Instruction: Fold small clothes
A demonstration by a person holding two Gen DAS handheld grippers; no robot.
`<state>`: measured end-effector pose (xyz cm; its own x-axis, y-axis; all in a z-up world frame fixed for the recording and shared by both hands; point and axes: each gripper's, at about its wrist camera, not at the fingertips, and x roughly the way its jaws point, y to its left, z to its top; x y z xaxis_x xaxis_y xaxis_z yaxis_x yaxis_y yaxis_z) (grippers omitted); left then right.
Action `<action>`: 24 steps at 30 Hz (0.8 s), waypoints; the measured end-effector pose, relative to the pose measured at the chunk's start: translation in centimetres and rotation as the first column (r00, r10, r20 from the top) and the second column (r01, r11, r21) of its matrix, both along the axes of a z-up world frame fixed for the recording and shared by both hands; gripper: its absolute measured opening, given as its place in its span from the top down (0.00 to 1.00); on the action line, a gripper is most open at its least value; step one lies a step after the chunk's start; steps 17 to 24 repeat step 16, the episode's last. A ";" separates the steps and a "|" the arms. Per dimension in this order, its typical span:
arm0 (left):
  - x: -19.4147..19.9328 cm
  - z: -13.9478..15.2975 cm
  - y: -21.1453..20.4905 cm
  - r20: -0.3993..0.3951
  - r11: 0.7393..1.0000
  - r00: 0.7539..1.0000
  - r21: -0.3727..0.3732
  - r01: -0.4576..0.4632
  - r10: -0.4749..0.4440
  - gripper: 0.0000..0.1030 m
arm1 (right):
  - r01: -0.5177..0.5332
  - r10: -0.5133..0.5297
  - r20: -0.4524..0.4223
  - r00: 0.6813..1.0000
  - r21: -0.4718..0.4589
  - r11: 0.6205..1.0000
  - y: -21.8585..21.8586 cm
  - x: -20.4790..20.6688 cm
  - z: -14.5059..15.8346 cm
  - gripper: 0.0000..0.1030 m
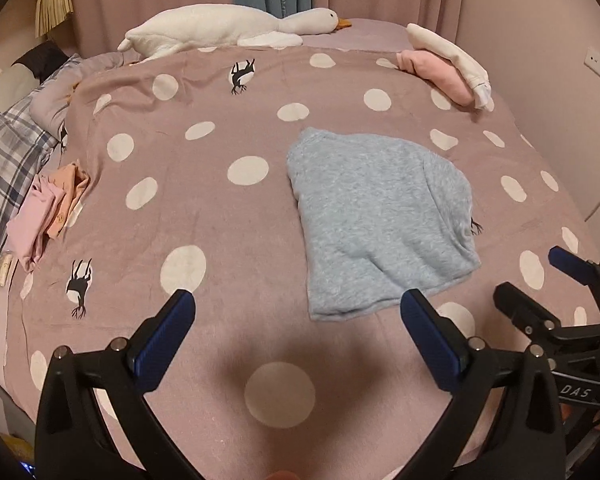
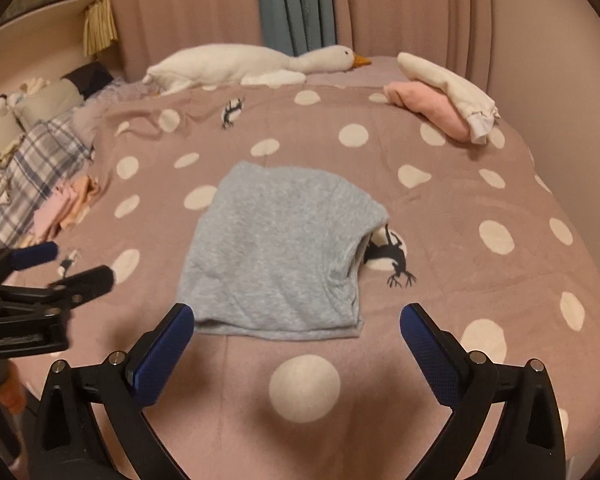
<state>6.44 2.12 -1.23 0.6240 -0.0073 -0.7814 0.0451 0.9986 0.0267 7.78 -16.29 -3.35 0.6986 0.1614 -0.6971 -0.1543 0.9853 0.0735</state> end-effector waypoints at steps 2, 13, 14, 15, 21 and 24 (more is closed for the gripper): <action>-0.1 -0.1 0.2 0.002 1.000 1.000 0.010 -0.009 0.009 0.00 | -0.008 0.009 -0.008 1.000 0.014 1.000 0.2 -0.2 -0.1 0.01; -0.4 0.1 0.2 -0.009 1.000 1.000 -0.020 -0.013 0.013 0.00 | -0.014 0.014 0.019 1.000 0.015 1.000 0.8 -0.8 0.8 0.01; -0.4 0.2 0.2 -0.010 1.000 1.000 -0.022 -0.013 0.013 0.00 | -0.015 0.014 0.019 1.000 0.016 1.000 0.8 -0.8 0.8 0.01; -0.3 0.2 0.1 -0.011 1.000 1.000 -0.022 -0.014 0.014 0.00 | -0.014 0.014 0.020 1.000 0.016 1.000 0.8 -0.8 0.8 0.01; -0.3 0.2 0.1 -0.012 1.000 1.000 -0.021 -0.015 0.015 0.00 | -0.014 0.013 0.021 1.000 0.015 1.000 0.8 -0.8 0.8 0.01; -0.3 0.2 0.1 -0.012 1.000 1.000 -0.021 -0.015 0.015 0.00 | -0.014 0.013 0.021 1.000 0.015 1.000 0.8 -0.8 0.8 0.01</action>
